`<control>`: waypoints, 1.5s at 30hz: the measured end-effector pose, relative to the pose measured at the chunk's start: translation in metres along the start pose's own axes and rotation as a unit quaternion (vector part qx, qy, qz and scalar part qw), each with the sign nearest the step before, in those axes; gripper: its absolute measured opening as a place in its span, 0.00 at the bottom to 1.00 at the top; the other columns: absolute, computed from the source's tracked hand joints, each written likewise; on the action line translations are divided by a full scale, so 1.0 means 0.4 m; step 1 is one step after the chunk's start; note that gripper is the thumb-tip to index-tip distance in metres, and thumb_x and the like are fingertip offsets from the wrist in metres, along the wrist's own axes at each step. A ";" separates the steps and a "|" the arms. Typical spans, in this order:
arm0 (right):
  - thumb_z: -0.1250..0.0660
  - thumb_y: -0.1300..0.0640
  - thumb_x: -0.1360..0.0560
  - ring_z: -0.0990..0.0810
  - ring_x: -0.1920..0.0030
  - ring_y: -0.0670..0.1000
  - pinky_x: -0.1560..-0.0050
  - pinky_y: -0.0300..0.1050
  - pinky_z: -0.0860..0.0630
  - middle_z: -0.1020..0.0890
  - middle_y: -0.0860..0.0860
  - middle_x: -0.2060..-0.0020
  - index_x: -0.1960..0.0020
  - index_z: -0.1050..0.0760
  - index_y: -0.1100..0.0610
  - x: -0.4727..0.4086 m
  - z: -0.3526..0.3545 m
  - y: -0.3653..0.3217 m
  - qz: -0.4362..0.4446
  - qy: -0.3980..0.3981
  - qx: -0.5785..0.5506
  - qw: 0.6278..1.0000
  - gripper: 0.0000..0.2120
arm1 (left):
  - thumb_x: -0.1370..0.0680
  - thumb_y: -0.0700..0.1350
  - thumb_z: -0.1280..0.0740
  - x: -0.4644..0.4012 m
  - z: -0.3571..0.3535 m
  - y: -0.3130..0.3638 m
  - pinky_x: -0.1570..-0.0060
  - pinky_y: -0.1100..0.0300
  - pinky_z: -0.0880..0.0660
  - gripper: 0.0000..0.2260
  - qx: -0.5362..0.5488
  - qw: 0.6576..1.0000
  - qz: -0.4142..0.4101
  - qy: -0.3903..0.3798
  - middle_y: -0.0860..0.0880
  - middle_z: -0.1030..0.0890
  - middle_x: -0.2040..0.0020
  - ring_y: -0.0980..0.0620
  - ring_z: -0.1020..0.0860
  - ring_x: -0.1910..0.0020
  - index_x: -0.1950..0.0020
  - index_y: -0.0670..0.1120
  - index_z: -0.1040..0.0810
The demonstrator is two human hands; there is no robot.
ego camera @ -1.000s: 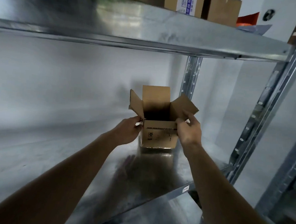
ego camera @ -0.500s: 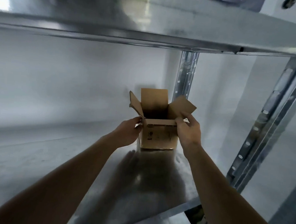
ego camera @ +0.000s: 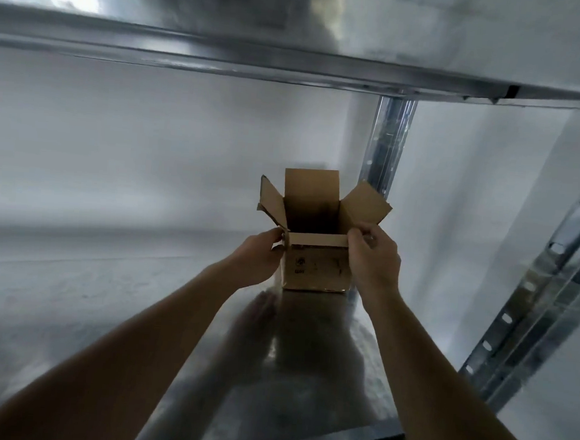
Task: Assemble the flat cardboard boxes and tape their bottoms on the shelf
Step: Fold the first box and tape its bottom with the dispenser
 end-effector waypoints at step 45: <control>0.46 0.44 0.14 0.32 0.23 0.58 0.23 0.59 0.36 0.26 0.54 0.25 0.25 0.26 0.53 0.159 -0.030 -0.274 0.267 -0.091 0.360 0.890 0.23 | 0.13 0.55 0.43 0.213 0.226 0.097 0.22 0.52 0.41 0.27 -0.258 0.966 -0.015 -0.003 0.47 0.38 0.17 0.46 0.39 0.19 0.16 0.46 0.42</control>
Point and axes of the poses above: each hand's wrist, its own x-axis away from the middle knuckle, its own z-axis out of the back of the hand, y = z × x, the point moved 8 cm from there along -x, towards the middle knuckle
